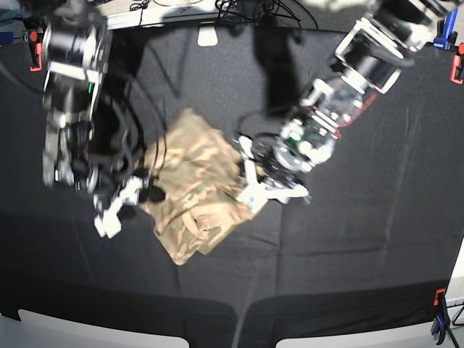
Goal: Layout the t-shirt on the table in an organized manner, then fold the t-shirt properly
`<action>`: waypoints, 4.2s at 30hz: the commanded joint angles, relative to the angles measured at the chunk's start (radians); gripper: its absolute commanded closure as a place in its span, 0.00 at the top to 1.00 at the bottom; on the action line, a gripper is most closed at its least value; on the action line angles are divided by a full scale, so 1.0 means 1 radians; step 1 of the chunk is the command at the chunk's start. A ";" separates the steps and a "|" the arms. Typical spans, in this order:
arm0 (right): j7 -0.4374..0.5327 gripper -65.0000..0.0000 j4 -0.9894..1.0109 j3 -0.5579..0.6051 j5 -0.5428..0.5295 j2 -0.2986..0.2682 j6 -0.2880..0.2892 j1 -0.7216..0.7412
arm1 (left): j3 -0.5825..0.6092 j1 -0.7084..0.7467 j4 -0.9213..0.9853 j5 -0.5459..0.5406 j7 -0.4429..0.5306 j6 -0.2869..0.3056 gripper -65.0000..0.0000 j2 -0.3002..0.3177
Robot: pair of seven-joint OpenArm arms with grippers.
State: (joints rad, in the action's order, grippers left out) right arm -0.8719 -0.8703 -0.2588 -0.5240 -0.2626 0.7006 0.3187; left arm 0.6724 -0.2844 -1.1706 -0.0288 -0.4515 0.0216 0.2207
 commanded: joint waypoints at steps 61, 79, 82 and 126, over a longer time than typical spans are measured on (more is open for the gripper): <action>0.208 0.37 -0.360 0.096 0.491 0.237 -0.141 0.134 | -0.011 -0.013 -0.612 -0.017 -0.528 -0.056 0.38 0.100; -0.051 0.37 -0.592 0.080 0.232 0.190 -0.002 0.064 | -0.500 0.133 -0.612 -0.292 -0.404 -0.071 0.38 0.184; -0.053 0.37 -0.685 0.077 0.205 0.172 -0.002 -0.013 | -0.614 0.206 -0.612 -0.415 -0.403 0.039 0.38 0.194; 0.063 0.37 -0.903 0.029 0.128 -0.025 -0.009 -1.418 | -0.946 1.327 -0.568 -0.463 -0.218 0.572 0.38 0.211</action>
State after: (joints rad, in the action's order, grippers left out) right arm -0.8089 -1.7493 -0.2222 -0.3912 -0.2840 0.6895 -1.0832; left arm -0.2676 1.0206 -1.7161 -0.4740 -0.6762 0.5884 0.4255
